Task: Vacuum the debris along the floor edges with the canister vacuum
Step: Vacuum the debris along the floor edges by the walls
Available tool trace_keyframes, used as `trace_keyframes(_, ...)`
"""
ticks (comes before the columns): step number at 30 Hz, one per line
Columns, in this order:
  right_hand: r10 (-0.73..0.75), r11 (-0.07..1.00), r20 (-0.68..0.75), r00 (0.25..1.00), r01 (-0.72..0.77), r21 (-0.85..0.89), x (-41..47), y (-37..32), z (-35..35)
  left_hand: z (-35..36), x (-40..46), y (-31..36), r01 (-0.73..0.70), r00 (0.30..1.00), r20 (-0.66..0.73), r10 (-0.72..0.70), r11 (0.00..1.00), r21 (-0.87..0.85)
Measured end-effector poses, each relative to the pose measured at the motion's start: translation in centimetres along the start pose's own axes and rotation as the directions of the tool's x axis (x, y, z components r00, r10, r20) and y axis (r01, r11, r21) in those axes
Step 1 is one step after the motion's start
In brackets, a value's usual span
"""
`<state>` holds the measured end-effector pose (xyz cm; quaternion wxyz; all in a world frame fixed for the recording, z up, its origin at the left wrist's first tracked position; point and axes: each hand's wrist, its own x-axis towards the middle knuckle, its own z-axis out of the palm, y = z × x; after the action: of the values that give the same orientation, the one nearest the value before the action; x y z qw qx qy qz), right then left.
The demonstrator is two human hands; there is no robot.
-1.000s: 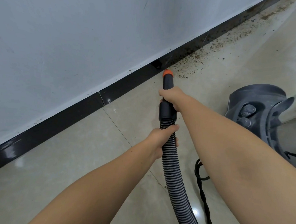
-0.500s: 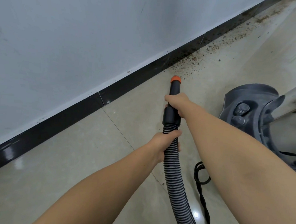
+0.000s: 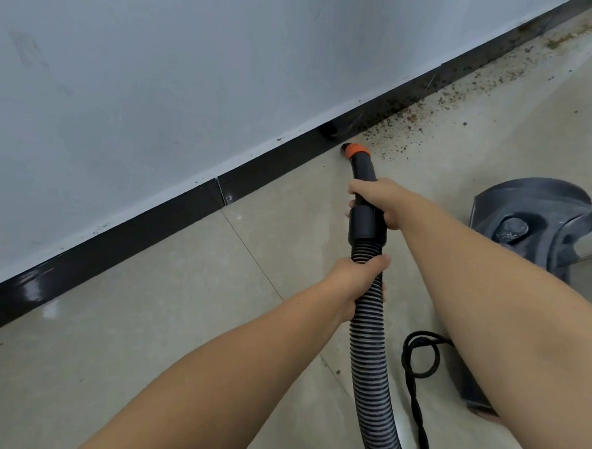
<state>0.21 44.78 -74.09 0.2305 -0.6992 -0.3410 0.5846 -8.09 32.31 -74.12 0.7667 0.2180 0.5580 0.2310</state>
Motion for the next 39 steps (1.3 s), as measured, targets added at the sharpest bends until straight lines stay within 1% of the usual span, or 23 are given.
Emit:
trace_keyframes(5, 0.021, 0.999, 0.044, 0.999, -0.02, -0.035, -2.1, 2.0, -0.3, 0.8, -1.7, -2.6, 0.005, 1.0, 0.015, -0.005, 1.0, -0.019)
trace_keyframes(13, 0.018, 0.998, 0.133, 0.991, -0.009, -0.068, -4.3, 2.8, 2.8, -1.0, -4.3, -4.4, -0.015, 0.999, -0.033, 0.014, 0.999, -0.032)
trace_keyframes(15, 0.026, 0.998, 0.102, 0.994, -0.02, -0.058, -4.9, 3.0, 3.2, -1.4, -4.9, -4.6, 0.003, 1.0, -0.031, -0.003, 1.0, -0.024)
trace_keyframes(18, 0.071, 0.997, -0.004, 0.997, -0.071, -0.033, -6.9, 4.3, 3.2, -1.3, -7.2, -5.2, 0.101, 0.995, -0.012, -0.101, 0.995, -0.003)
trace_keyframes(20, 0.122, 0.992, -0.068, 0.99, -0.123, -0.008, -9.1, 5.7, 2.5, -0.6, -9.6, -5.8, 0.183, 0.983, 0.001, -0.183, 0.983, 0.025)
trace_keyframes(23, 0.232, 0.972, -0.077, 0.97, -0.233, -0.001, -13.1, 7.0, 1.4, 1.1, -13.9, -6.6, 0.277, 0.961, 0.017, -0.277, 0.96, 0.032)
trace_keyframes(26, 0.362, 0.931, -0.013, 0.932, -0.363, -0.038, -17.7, 7.3, 0.6, 2.8, -18.8, -6.9, 0.334, 0.943, 0.002, -0.334, 0.942, 0.016)
trace_keyframes(28, 0.461, 0.887, 0.053, 0.886, -0.457, -0.071, -21.2, 7.4, 0.1, 4.0, -22.4, -7.0, 0.358, 0.934, -0.011, -0.358, 0.934, 0.009)
trace_keyframes(30, 0.539, 0.842, 0.098, 0.837, -0.536, -0.053, -24.9, 7.5, -0.4, 5.0, -26.3, -7.0, 0.382, 0.924, -0.018, -0.382, 0.924, 0.003)
trace_keyframes(32, 0.546, 0.834, 0.126, 0.828, -0.552, 0.007, -28.8, 6.7, -0.8, 6.1, -30.3, -6.9, 0.39, 0.921, -0.038, -0.389, 0.921, 0.021)
trace_keyframes(33, 0.535, 0.841, 0.142, 0.833, -0.541, 0.008, -30.8, 5.9, -1.0, 6.8, -32.3, -6.7, 0.388, 0.921, -0.046, -0.387, 0.921, 0.022)
trace_keyframes(37, 0.461, 0.887, 0.202, 0.864, -0.453, -0.086, -38.1, 1.3, -1.7, 9.8, -39.6, -5.1, 0.379, 0.92, -0.095, -0.38, 0.925, -0.028)
trace_keyframes(39, 0.439, 0.898, 0.214, 0.873, -0.43, -0.088, -41.5, -1.3, -2.5, 11.0, -43.0, -3.6, 0.376, 0.921, -0.093, -0.379, 0.925, -0.056)
